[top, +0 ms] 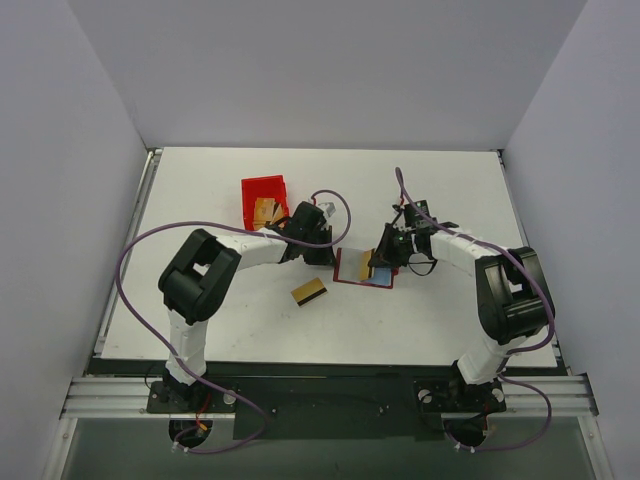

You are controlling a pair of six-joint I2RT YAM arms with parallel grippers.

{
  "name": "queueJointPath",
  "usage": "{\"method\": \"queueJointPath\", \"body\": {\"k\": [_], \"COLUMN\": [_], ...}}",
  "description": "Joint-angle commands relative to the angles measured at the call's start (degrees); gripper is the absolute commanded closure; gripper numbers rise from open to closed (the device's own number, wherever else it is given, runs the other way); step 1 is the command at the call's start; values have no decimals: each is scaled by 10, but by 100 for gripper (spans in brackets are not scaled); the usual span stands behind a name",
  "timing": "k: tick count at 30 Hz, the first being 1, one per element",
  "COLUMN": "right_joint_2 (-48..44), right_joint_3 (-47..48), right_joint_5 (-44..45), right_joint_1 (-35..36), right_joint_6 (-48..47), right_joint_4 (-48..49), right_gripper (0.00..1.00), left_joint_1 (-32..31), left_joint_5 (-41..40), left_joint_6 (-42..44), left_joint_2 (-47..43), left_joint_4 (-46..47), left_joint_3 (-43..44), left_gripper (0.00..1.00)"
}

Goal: Put the credit cards into the card holder
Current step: Insert the credit card into the card holder.

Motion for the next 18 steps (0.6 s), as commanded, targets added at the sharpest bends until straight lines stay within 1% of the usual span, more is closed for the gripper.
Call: {"method": "queueJointPath", "body": {"k": [1, 10, 18], "right_joint_2": [2, 16, 27], "right_joint_3": [3, 6, -13], "right_joint_5": [3, -5, -17], "right_joint_1": [-3, -4, -3], "right_joint_6": [-18, -23, -24], "right_joint_4": [-15, -13, 14], "right_gripper": [100, 100, 100], "left_joint_1": [-3, -3, -3], "left_joint_5": [4, 7, 10], "left_joint_6": [14, 14, 15], "left_joint_2": [9, 9, 12], "left_joint_4": [-19, -18, -21], "left_joint_3": [23, 23, 27], "left_gripper": [100, 100, 100]}}
